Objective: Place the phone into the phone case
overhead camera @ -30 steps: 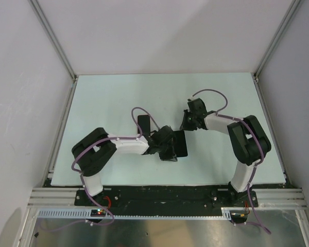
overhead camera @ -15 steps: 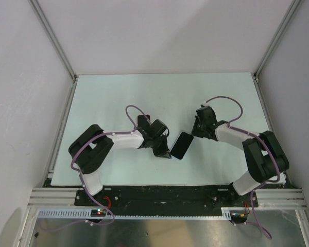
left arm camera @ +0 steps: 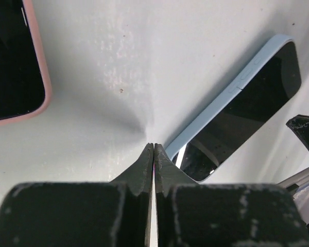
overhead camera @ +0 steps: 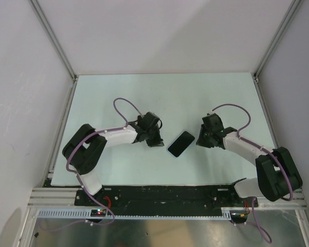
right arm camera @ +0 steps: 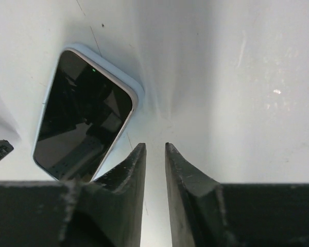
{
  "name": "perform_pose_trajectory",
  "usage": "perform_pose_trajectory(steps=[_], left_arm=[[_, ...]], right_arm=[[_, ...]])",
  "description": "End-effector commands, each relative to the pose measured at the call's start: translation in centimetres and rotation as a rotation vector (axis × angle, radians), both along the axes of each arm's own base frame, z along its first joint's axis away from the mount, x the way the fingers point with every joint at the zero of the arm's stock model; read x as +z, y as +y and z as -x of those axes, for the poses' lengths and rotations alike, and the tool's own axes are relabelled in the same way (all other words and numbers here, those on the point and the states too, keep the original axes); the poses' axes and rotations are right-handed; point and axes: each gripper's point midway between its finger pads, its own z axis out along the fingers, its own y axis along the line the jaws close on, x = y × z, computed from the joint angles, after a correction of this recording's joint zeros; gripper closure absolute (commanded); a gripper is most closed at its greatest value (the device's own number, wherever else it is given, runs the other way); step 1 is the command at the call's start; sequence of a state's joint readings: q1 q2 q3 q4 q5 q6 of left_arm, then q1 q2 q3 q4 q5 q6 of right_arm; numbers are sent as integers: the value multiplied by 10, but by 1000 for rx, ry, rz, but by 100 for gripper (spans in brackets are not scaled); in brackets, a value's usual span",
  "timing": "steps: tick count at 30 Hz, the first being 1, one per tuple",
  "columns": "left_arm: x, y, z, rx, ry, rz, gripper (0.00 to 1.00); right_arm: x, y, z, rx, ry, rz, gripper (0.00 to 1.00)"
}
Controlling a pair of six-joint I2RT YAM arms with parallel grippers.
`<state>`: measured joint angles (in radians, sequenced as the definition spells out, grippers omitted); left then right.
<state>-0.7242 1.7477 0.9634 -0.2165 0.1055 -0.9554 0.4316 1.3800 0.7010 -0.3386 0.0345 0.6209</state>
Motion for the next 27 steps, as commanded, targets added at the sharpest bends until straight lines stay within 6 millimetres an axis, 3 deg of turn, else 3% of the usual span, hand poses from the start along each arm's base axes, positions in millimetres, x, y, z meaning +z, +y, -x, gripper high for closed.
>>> perform_pose_trajectory(steps=[1, 6, 14, 27], left_arm=[[30, -3, -11, -16, -108, 34, 97], [35, -3, -5, -33, -108, 52, 97], [39, 1, 5, -47, -106, 67, 97], [22, -9, 27, -94, -65, 43, 97]], right_arm=[[23, -1, -12, 19, -93, -16, 69], [33, 10, -30, 85, -158, -39, 64], [19, 14, -48, 125, -118, 3, 70], [5, 15, -55, 136, -80, 25, 79]])
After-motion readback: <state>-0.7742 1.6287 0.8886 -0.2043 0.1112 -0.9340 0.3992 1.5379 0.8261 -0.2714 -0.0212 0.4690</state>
